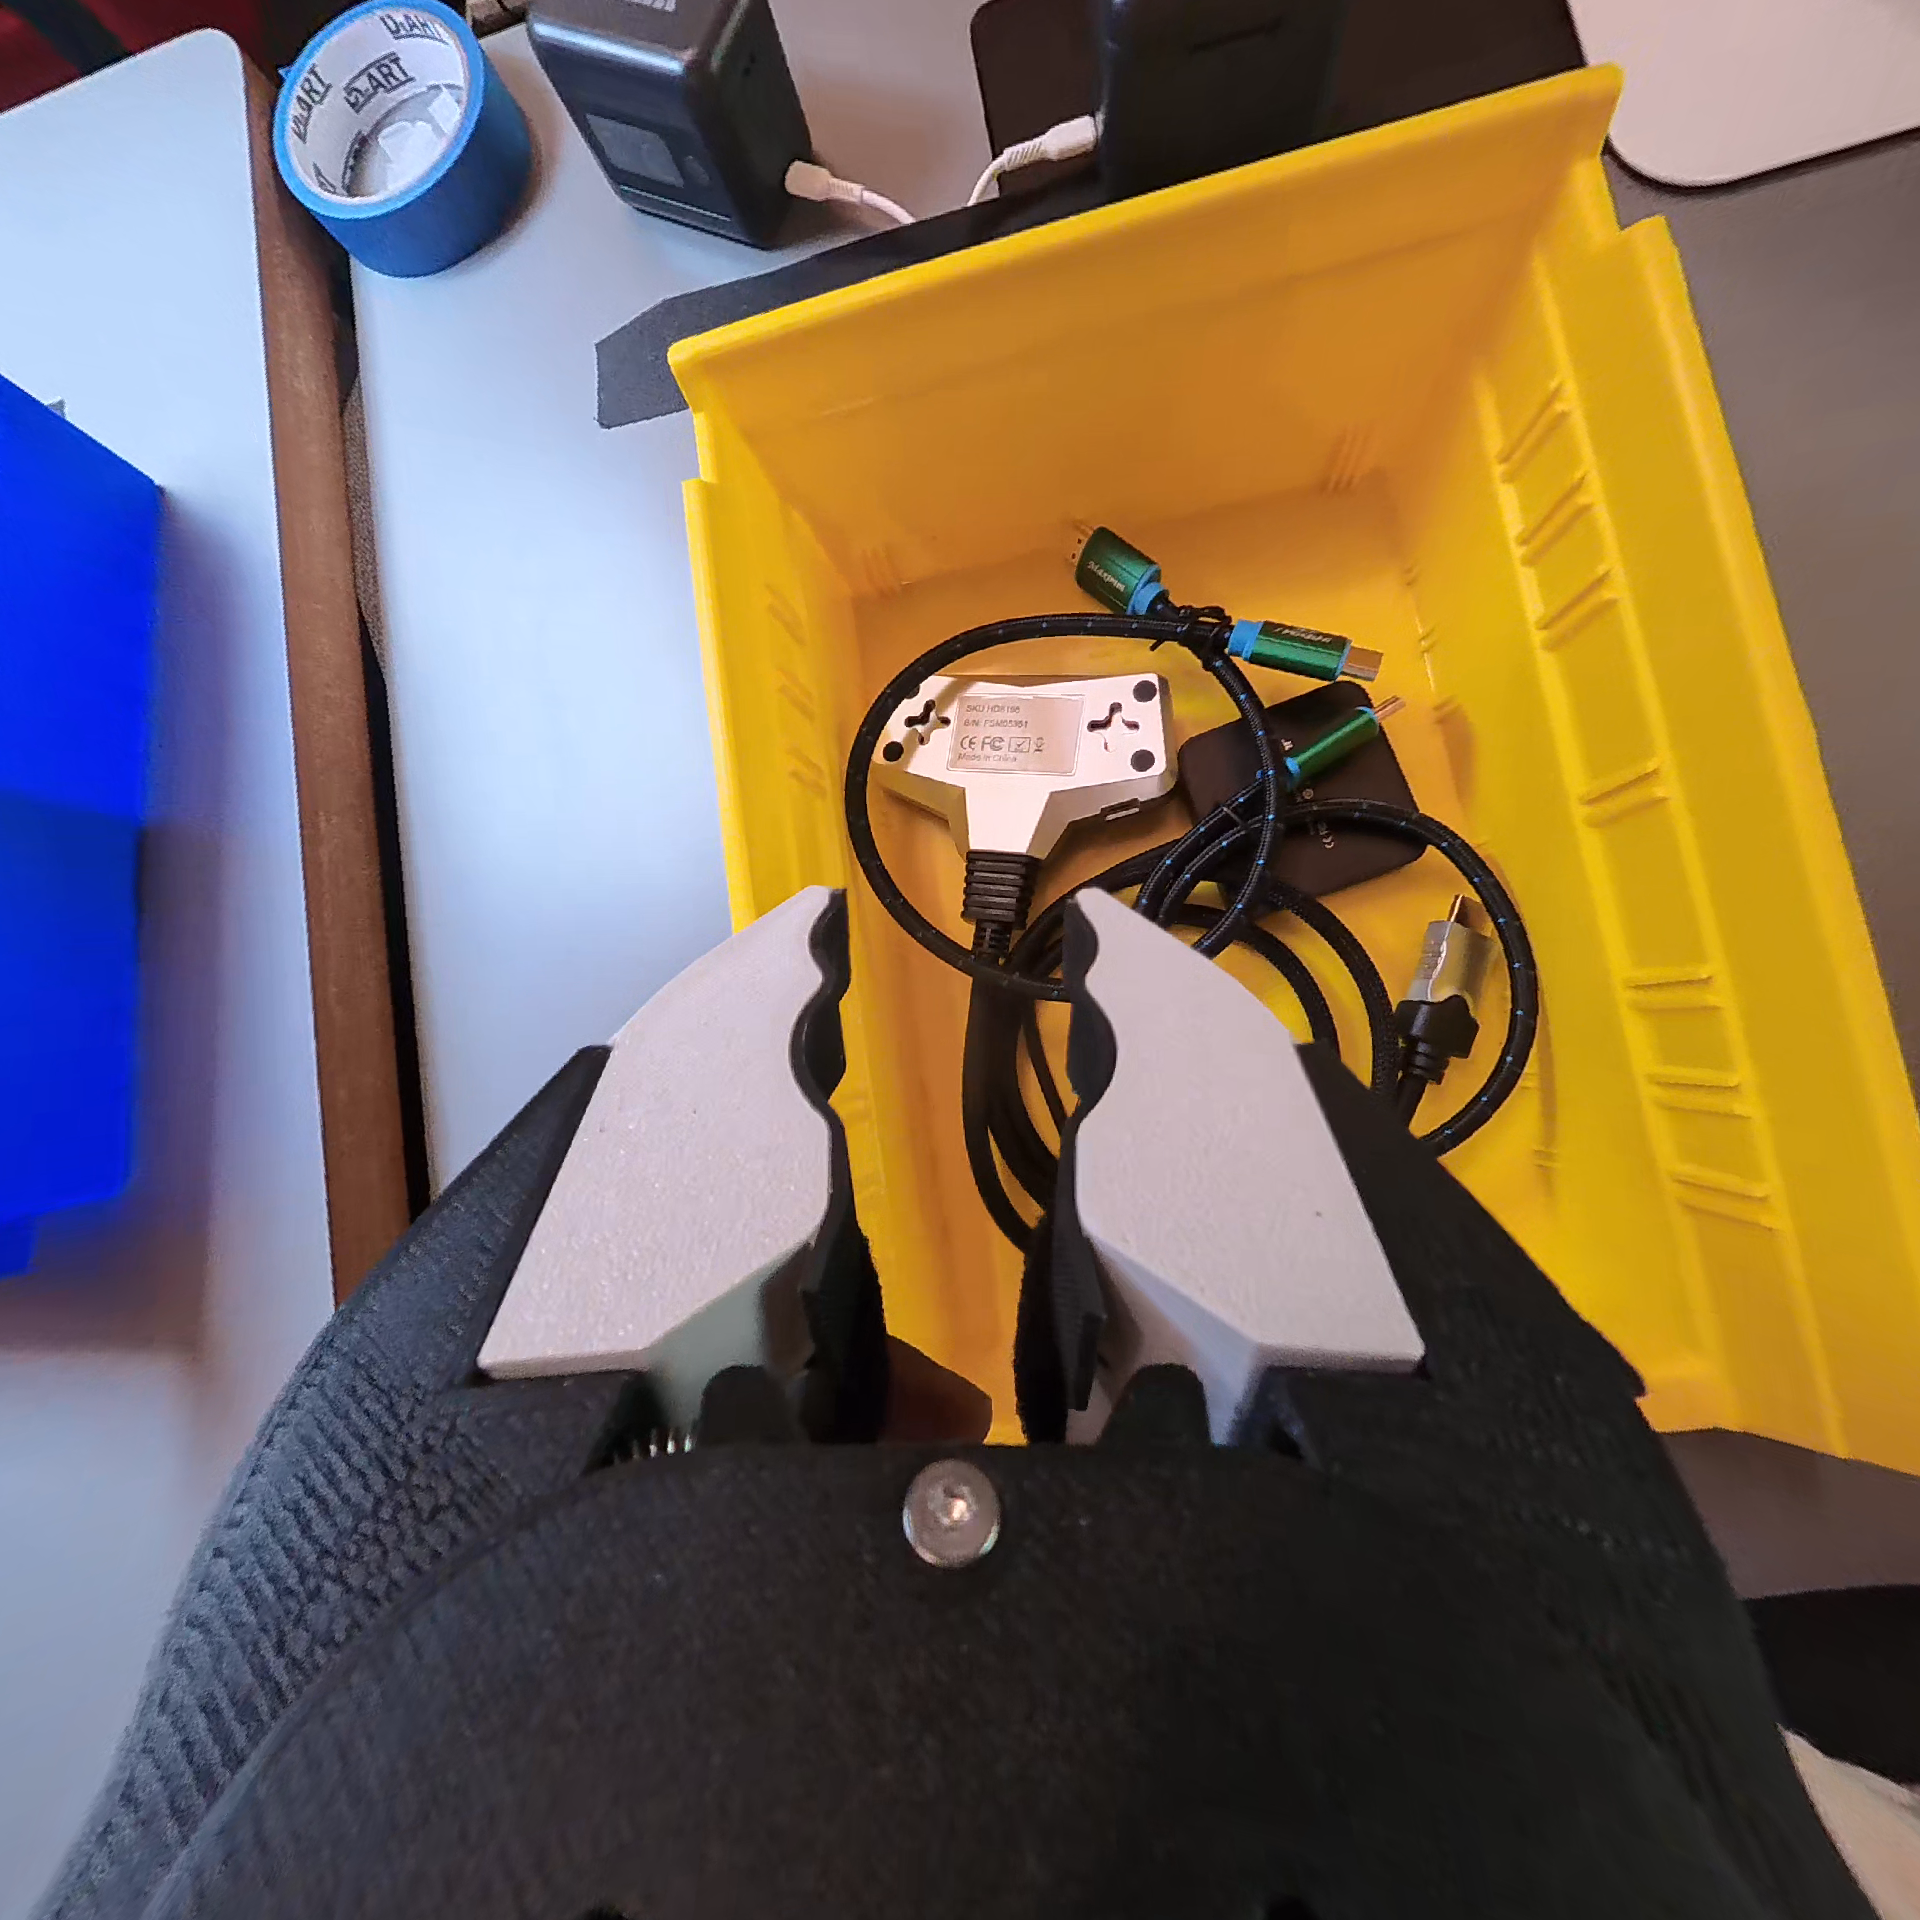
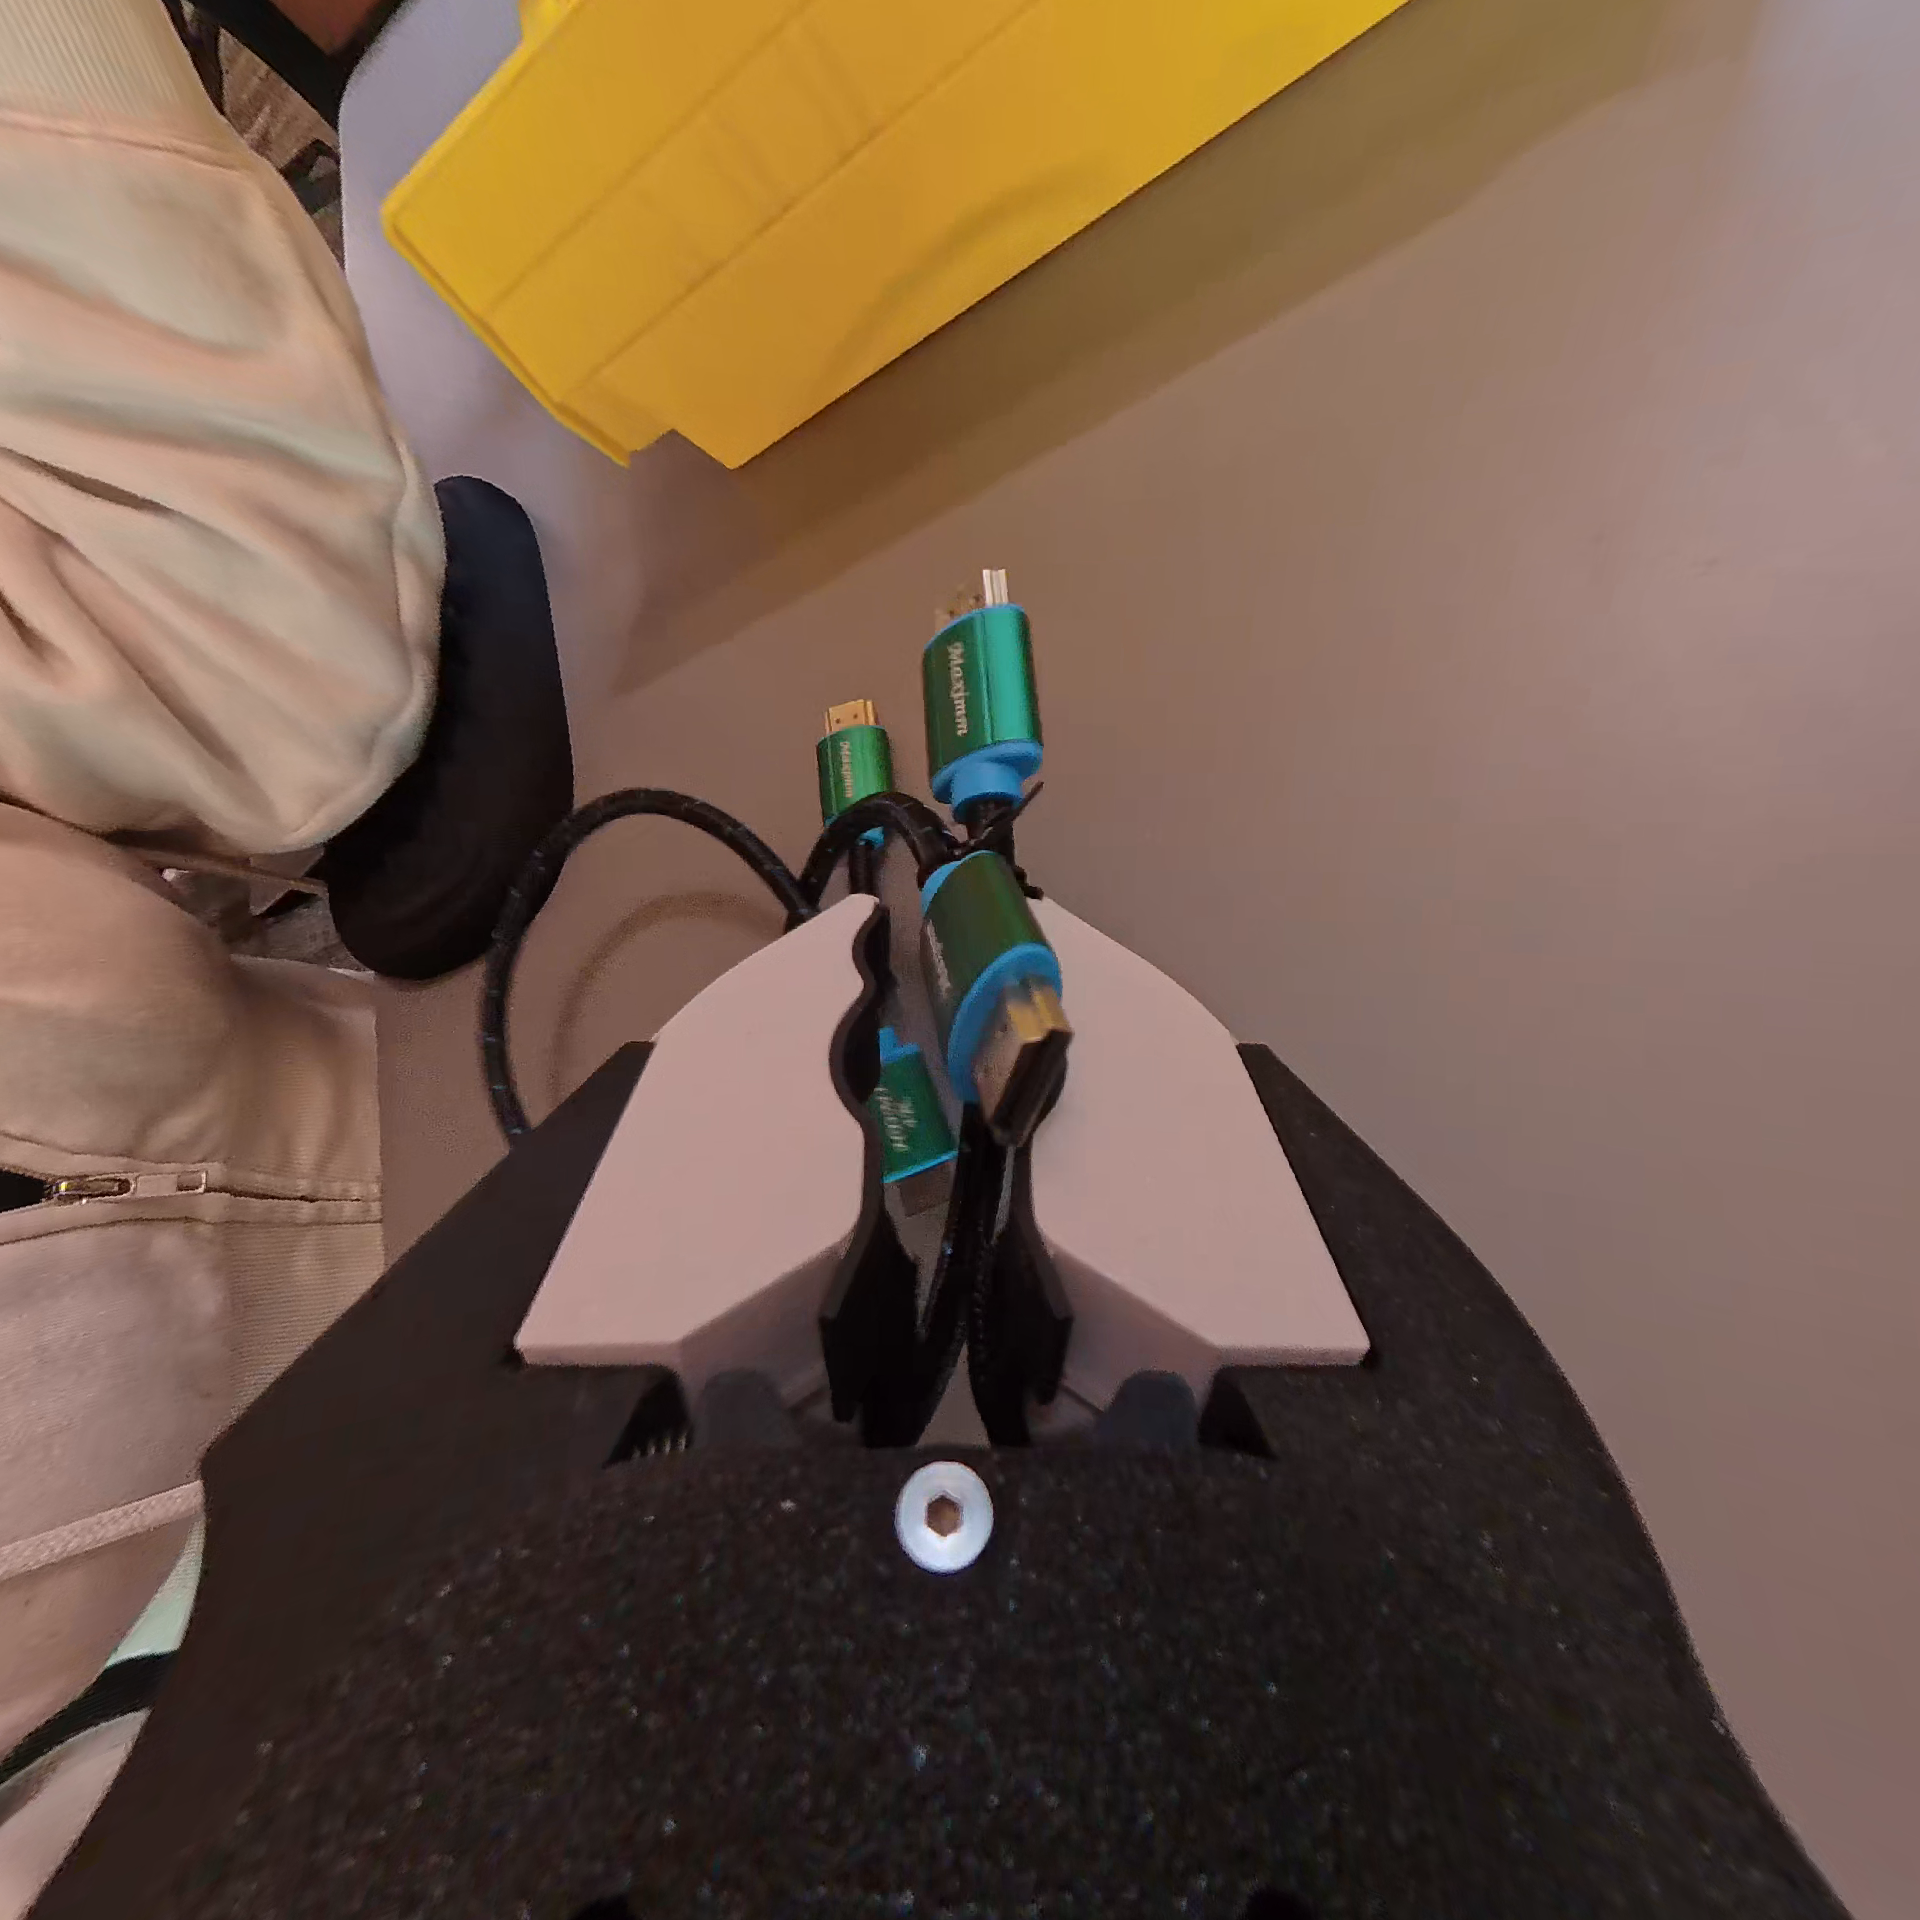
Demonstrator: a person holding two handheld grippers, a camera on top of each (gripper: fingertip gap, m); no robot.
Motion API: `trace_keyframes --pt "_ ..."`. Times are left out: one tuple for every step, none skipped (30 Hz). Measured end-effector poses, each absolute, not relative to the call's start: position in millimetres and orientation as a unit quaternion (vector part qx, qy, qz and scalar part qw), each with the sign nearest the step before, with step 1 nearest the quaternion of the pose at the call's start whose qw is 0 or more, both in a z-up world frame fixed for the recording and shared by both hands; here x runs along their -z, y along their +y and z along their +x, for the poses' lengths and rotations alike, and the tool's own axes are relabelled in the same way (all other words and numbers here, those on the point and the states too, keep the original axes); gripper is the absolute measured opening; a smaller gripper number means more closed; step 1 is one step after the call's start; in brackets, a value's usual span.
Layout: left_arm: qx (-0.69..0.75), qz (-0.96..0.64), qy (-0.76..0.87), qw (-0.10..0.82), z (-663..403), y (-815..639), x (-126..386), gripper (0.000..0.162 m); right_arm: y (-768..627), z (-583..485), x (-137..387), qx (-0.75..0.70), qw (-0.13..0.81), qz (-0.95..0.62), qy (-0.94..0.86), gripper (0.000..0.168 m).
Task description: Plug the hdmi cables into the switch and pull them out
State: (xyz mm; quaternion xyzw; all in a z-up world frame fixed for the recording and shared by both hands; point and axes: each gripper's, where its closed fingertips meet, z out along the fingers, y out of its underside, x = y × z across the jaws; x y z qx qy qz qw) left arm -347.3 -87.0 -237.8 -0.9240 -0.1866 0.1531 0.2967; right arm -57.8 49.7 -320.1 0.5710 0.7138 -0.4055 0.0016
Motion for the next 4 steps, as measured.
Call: trace_keyframes --pt "-0.152 -0.925 -0.184 0.295 -346.8 -86.9 238.4 0.039 50.8 -58.0 319.4 0.405 -0.002 0.572 0.714 0.022" --pt "-0.148 -0.927 -0.178 0.294 -345.0 -85.5 239.1 0.039 51.8 -58.1 318.2 0.406 -0.004 0.572 0.713 0.022" --pt "-0.143 -0.93 -0.167 0.295 -342.1 -82.8 240.0 0.038 53.1 -58.5 316.6 0.407 -0.009 0.573 0.711 0.022" --pt "-0.134 -0.935 -0.147 0.295 -337.2 -78.7 241.5 0.036 54.7 -58.7 314.9 0.408 -0.014 0.573 0.71 0.022"
